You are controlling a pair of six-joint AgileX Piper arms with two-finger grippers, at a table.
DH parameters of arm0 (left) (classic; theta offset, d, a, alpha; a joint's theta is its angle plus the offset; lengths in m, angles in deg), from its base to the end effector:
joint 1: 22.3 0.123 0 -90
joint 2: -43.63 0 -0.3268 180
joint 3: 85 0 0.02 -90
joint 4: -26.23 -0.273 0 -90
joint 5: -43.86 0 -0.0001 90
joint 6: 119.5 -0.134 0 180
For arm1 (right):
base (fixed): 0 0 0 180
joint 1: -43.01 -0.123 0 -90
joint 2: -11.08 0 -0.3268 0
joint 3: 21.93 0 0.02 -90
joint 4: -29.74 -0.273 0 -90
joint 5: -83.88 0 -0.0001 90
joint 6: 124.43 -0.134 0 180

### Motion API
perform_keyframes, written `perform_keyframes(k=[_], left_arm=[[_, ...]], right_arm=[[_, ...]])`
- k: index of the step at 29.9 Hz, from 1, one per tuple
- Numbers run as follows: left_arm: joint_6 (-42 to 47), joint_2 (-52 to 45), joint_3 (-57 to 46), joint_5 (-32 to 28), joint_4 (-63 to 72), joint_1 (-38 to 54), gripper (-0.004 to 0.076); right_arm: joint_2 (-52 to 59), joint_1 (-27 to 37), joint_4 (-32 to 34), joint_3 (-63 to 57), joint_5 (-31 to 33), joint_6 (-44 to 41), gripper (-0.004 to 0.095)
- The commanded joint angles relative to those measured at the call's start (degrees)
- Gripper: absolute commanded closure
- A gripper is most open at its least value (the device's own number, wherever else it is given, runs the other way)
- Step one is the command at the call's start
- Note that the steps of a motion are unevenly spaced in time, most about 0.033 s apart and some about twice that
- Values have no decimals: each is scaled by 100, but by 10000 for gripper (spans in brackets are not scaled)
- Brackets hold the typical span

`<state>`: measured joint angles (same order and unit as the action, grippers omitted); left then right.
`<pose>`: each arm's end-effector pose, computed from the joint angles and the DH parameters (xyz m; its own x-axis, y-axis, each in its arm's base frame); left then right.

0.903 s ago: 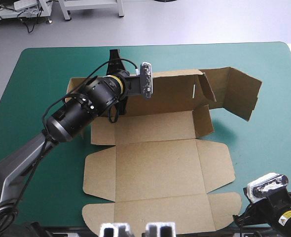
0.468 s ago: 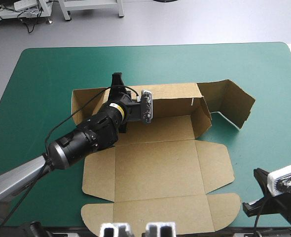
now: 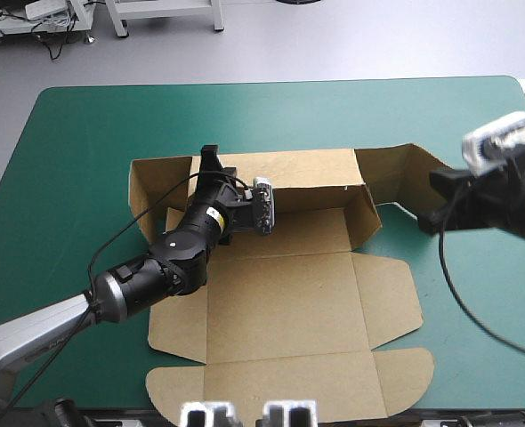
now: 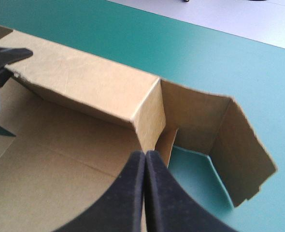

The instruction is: Fold the box

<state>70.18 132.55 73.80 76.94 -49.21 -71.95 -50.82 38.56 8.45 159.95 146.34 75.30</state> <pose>0.2846 -0.2255 0.3187 0.1675 0.9724 -0.1627 0.4416 0.0736 0.8942 0.1776 0.0571 0.5000 -0.4455 -0.1917 -0.8745 -0.4288 0.9032 0.0205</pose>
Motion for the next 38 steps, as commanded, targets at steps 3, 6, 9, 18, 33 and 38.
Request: perform_keyframes(k=[3, 6, 9, 18, 33, 38], left_arm=[[242, -152, 74, -58, -42, -42, 734], [242, -152, 74, -58, -42, -42, 734], [242, -152, 74, -58, -42, -42, 734], [242, -142, 74, 77, -42, -42, 734], [488, -131, 74, 166, -85, -42, 734], [933, -131, 74, 171, -85, -42, 734]], right_arm=[[-1610, -5, -177, 1700, -108, 164, 932], [-2629, -5, -187, 2563, 230, 164, 932], [-3561, -5, -326, 3423, 697, 152, 932], [-5534, -5, -377, 5051, 950, -274, 932], [-4885, 360, 109, 3155, 961, 190, 932], [-4443, 763, -91, 2375, 961, 641, 933]])
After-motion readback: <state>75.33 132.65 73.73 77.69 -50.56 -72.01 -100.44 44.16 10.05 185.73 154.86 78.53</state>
